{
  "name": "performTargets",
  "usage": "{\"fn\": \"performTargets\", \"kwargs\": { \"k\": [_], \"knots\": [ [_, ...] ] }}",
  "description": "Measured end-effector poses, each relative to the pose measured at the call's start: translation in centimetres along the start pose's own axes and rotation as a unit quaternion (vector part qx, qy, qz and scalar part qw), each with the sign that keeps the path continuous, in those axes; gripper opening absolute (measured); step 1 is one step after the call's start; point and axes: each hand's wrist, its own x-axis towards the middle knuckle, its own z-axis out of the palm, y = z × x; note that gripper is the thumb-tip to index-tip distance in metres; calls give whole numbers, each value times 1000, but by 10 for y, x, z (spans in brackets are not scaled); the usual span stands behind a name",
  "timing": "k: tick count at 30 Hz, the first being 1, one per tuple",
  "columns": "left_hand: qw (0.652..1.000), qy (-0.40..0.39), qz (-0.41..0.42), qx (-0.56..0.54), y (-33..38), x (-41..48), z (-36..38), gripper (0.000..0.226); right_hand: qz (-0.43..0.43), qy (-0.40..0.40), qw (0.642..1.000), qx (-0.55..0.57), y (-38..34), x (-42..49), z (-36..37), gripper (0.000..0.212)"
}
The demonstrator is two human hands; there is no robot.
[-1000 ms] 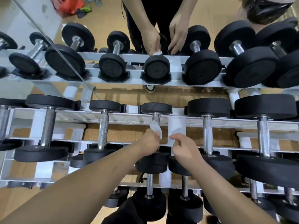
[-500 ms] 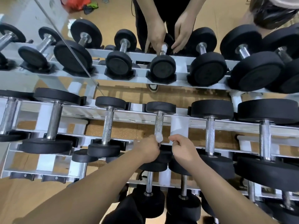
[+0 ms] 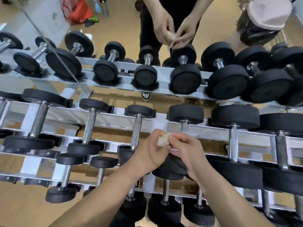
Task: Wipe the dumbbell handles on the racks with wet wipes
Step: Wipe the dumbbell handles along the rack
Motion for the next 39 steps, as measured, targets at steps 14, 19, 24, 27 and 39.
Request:
{"fn": "performTargets", "kwargs": {
  "k": [14,19,24,27,39],
  "knots": [
    [959,-20,-153,-239,75,-19,68,37,-33,-42,993,109,-15,-21,-117,14],
    [950,48,-186,-244,80,-12,93,21,-10,-66,989,134,-15,-17,-129,13],
    [975,26,-186,-118,69,-9,92,28,-10,-34,999,30,-12,3,-135,13],
    [967,-35,-207,-145,62,1,85,30,13,-29,999,27,-13,21,-129,17],
    [969,105,-170,-144,-1,81,64,24,-72,93,985,-124,13,89,-91,12]
  ]
}}
